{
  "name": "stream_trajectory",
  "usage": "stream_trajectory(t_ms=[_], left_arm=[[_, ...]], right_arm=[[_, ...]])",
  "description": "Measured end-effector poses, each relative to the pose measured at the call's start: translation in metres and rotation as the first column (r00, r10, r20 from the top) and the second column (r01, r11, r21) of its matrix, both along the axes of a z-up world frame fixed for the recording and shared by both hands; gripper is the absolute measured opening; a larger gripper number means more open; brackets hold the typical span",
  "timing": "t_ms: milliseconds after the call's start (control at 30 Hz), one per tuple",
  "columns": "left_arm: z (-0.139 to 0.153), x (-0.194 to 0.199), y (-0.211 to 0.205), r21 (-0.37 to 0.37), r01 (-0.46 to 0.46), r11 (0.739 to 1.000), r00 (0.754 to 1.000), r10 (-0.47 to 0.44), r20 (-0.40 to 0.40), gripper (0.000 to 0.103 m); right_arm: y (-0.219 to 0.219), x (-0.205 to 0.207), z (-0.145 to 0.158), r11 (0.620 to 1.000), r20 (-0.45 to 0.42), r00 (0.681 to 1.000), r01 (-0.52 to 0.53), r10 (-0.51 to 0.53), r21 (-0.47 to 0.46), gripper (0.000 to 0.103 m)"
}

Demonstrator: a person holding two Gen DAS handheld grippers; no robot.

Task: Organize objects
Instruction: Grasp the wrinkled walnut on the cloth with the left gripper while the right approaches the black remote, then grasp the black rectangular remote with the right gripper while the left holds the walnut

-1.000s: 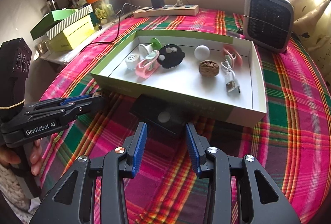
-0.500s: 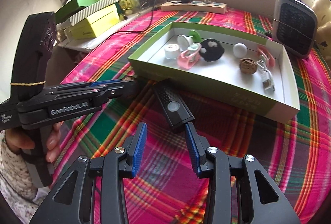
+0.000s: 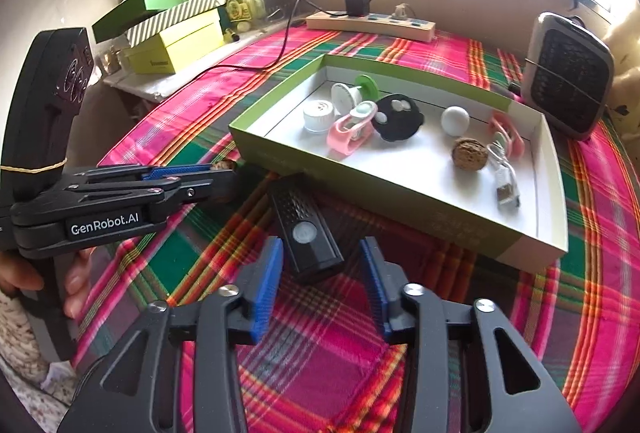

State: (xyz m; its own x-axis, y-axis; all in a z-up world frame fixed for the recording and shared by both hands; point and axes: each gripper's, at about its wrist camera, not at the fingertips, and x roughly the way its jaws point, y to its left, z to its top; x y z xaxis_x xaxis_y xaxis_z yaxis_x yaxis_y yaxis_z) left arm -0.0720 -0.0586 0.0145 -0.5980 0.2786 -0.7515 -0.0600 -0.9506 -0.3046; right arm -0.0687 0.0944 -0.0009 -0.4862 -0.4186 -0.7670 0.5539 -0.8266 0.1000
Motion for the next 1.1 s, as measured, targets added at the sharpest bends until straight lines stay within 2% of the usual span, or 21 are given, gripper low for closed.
stream_trajectory(t_ms=[467,667,1100], left_arm=[[-0.001,-0.006,0.006,-0.033,0.008,0.999,1.000,-0.008,0.005,0.029],[-0.001,-0.006,0.006,-0.024,0.005,1.000,1.000,-0.005,0.005,0.029],[-0.001,-0.006,0.008,-0.054,0.008,0.998,1.000,-0.009,-0.008,0.028]], right_arm=[[-0.017,-0.011,-0.010,0.995,-0.011,0.999,-0.049,0.050,0.085,0.049],[-0.020,-0.013,-0.011,0.994,-0.023,0.998,-0.050,0.052,0.099,0.049],[-0.020,-0.009,-0.012,0.995,-0.039,0.998,-0.046,0.050,0.094,0.047]])
